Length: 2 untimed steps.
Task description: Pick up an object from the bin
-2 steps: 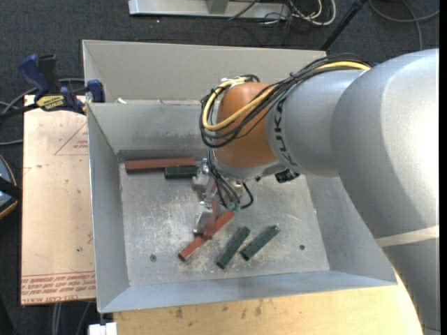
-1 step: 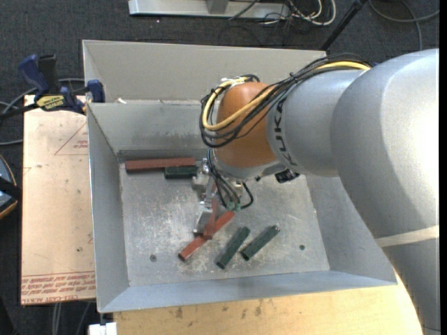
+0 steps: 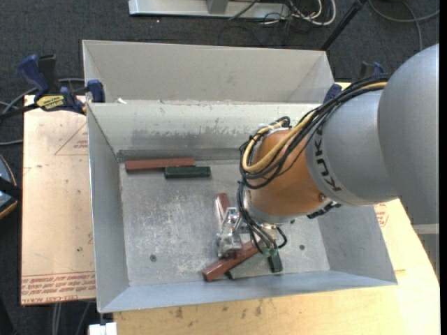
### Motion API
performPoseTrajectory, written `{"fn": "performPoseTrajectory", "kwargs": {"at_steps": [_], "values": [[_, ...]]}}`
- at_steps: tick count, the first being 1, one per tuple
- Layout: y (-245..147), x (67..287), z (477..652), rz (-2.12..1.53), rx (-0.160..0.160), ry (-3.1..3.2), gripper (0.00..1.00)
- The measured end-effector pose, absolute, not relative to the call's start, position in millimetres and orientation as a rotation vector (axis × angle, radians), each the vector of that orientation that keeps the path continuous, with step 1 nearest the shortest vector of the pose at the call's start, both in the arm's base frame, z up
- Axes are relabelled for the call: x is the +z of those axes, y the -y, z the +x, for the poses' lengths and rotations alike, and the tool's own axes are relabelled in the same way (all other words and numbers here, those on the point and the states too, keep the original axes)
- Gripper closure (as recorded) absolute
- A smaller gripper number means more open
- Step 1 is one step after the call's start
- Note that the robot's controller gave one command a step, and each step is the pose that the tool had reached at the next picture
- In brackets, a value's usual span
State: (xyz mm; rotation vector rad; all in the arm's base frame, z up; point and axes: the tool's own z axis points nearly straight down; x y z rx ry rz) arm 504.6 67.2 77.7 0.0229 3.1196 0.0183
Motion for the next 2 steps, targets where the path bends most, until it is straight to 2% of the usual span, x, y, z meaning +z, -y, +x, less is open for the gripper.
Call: {"fn": "performPoseTrajectory", "kwargs": {"at_steps": [1,2], "values": [[-63.8,76.6,505.8,0.028,0.011,-3.113,0.00],[-63.7,76.7,505.8,0.028,0.011,-3.114,0.00]]}}
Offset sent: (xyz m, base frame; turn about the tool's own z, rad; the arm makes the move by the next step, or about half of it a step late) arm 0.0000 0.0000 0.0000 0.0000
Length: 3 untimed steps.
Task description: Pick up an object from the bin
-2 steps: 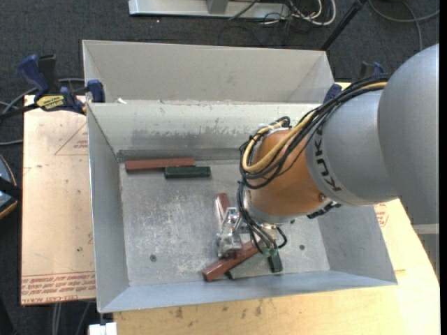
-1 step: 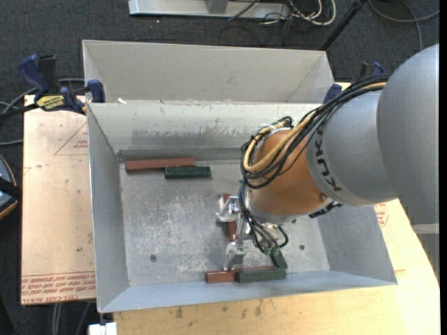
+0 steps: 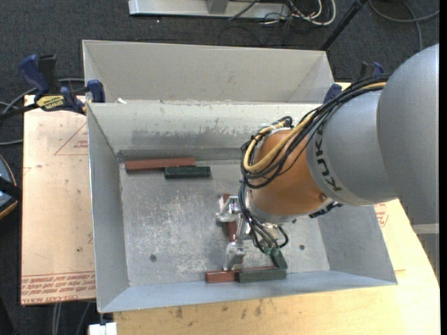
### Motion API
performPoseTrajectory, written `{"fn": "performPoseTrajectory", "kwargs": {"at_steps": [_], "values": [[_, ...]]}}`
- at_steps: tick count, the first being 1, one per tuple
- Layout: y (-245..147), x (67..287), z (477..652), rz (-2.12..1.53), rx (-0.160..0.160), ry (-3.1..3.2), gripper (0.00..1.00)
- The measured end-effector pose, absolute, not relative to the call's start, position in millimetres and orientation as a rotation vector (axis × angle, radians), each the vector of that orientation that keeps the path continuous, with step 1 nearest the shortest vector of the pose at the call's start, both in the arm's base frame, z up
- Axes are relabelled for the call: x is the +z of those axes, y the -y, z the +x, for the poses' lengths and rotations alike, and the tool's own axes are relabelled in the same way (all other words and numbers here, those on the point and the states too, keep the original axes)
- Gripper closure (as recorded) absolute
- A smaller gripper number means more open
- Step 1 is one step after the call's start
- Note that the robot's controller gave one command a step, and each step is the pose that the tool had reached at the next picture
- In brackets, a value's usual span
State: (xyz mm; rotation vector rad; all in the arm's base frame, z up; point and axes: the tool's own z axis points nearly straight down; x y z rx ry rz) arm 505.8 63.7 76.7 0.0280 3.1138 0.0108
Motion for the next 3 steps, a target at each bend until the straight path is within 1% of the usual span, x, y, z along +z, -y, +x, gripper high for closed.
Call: {"fn": "performPoseTrajectory", "kwargs": {"at_steps": [1,2,3], "values": [[-22,82,550.2,0.062,0.008,-3.138,0.00],[3,81,576.3,0.104,-0.001,-3.133,0.00],[10,81,592.0,-0.064,0.003,-3.138,0.00]]}}
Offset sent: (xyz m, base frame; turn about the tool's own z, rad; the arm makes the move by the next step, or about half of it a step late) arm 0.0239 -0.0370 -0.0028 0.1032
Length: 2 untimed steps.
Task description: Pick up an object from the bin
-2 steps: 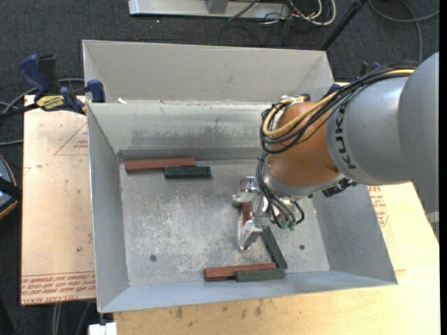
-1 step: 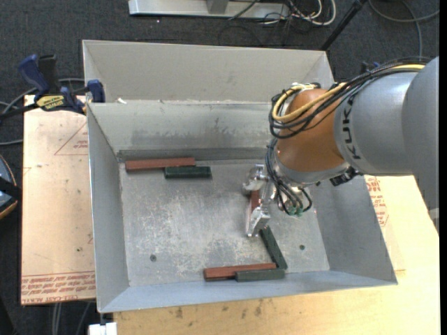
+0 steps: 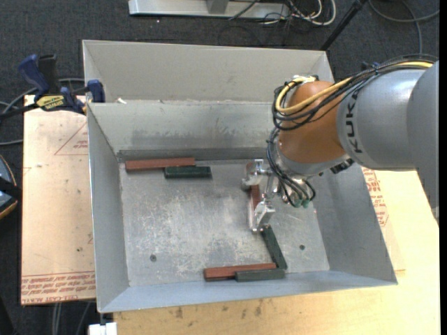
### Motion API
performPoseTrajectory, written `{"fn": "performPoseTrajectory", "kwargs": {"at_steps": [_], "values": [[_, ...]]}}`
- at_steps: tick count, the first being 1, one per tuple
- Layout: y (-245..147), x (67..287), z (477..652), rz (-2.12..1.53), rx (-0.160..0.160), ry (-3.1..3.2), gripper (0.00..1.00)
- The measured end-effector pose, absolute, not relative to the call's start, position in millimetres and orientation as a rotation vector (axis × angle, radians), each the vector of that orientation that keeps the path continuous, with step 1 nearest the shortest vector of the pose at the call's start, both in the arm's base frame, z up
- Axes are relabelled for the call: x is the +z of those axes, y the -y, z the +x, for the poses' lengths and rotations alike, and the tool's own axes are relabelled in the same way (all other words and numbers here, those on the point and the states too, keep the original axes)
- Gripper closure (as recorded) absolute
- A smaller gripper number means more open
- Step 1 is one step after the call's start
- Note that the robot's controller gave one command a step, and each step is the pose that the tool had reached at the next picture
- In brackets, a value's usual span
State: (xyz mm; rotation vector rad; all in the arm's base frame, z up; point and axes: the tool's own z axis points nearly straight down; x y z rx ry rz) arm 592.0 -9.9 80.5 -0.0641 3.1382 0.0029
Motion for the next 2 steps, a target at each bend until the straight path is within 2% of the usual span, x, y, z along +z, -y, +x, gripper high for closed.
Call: {"fn": "performPoseTrajectory", "kwargs": {"at_steps": [1,2], "values": [[71.7,79.7,613.0,-0.070,0.004,-3.140,1.00],[72.6,79.1,613.2,-0.068,0.001,-3.136,0.00]]}}
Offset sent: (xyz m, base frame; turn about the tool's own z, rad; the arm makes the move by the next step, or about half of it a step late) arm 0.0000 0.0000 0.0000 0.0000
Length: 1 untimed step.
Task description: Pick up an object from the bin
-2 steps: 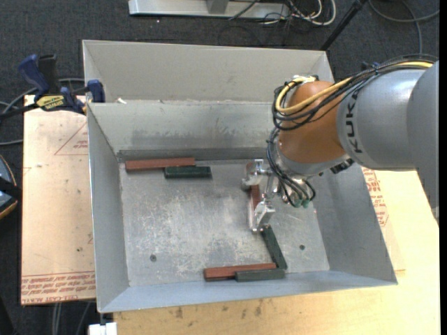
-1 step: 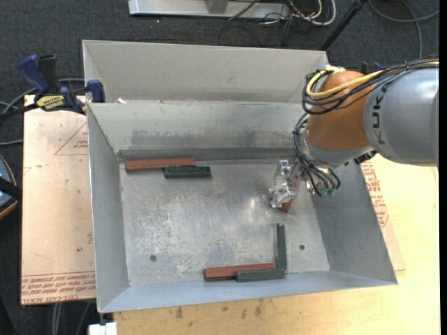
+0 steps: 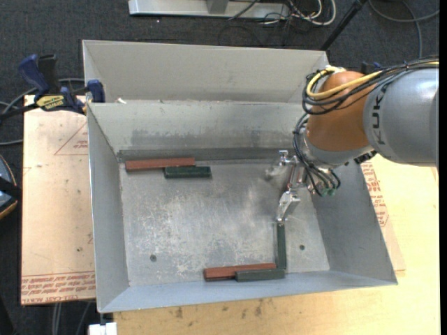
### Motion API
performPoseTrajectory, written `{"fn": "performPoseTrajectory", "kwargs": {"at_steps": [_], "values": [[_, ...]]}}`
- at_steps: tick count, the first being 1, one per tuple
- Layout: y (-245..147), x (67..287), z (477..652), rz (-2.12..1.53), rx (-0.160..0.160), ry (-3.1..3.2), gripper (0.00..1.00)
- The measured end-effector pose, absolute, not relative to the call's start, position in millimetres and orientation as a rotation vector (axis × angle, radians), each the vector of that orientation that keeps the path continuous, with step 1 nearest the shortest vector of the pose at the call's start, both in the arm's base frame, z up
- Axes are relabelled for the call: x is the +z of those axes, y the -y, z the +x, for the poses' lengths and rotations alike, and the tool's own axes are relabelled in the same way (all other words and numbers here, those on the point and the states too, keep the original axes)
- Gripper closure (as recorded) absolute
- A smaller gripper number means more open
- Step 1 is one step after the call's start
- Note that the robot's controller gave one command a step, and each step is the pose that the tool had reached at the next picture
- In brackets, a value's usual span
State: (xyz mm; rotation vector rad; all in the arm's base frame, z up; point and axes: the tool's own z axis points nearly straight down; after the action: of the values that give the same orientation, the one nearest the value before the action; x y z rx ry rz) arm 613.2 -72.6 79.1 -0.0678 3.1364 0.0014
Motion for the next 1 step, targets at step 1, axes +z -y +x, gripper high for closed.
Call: {"fn": "performPoseTrajectory", "kwargs": {"at_steps": [1], "values": [[72.6,79.1,613.3,-0.067,0.002,-3.136,0.00]]}}
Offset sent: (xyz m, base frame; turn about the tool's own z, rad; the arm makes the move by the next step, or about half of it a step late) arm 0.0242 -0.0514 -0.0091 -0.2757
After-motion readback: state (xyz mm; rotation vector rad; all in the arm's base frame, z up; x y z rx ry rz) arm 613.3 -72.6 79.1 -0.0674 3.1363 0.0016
